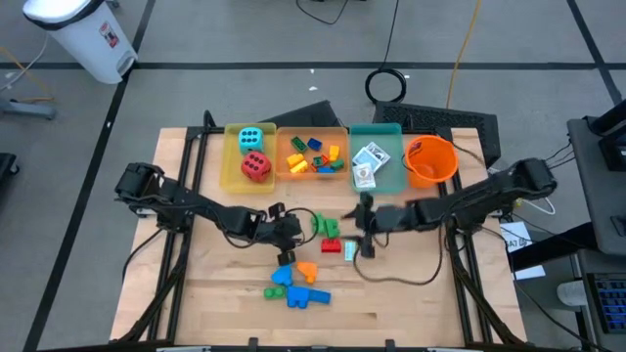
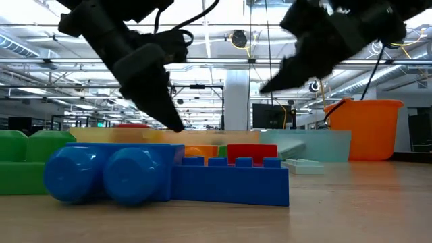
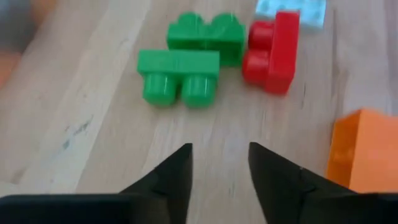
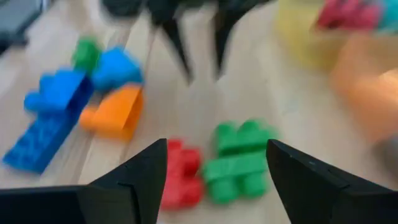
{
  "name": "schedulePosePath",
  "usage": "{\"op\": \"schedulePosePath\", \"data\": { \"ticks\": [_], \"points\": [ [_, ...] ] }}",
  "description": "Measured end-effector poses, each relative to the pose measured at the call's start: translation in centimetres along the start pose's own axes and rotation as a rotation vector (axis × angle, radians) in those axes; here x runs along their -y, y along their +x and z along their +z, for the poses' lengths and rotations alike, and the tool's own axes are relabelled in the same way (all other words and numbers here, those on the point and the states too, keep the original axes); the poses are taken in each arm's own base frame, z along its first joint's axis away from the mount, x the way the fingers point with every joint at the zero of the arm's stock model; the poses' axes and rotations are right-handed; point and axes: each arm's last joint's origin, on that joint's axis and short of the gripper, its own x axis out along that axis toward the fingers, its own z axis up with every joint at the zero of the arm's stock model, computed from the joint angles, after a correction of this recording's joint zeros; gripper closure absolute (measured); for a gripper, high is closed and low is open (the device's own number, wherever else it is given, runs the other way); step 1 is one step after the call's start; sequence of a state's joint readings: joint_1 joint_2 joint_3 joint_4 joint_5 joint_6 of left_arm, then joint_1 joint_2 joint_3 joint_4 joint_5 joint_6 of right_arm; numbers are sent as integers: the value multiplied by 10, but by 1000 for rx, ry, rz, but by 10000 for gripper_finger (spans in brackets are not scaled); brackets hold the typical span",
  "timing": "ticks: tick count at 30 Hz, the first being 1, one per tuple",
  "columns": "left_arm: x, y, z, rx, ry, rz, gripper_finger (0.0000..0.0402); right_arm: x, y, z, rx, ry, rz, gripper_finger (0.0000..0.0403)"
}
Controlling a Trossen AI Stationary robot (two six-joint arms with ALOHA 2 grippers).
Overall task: Pick & Place Toys
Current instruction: Put the light blue game piece into the orange bin
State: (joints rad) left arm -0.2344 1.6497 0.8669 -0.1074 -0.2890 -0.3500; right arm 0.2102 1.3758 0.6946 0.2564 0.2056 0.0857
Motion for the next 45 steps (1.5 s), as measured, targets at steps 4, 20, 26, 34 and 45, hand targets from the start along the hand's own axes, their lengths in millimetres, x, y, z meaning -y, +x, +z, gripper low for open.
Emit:
{"op": "schedulePosePath", "data": {
  "ticks": [4,20,26,34,45],
  "points": [
    [1,1,4,23,-6,-65,189,-20,19,-27,-131,-23,40,140],
    [3,0,5,31,-8,-80,154,-44,13,-56,-357,-84,81,141],
    [3,0,5,32,0,-78,164,-48,18,-63,-444,79,254,151],
    [3,0,5,36,16,-73,165,-44,43,-63,-289,-33,290,164],
    [3,0,5,27,32,-91,165,-35,35,-36,-94,-263,255,168]
  ]
}}
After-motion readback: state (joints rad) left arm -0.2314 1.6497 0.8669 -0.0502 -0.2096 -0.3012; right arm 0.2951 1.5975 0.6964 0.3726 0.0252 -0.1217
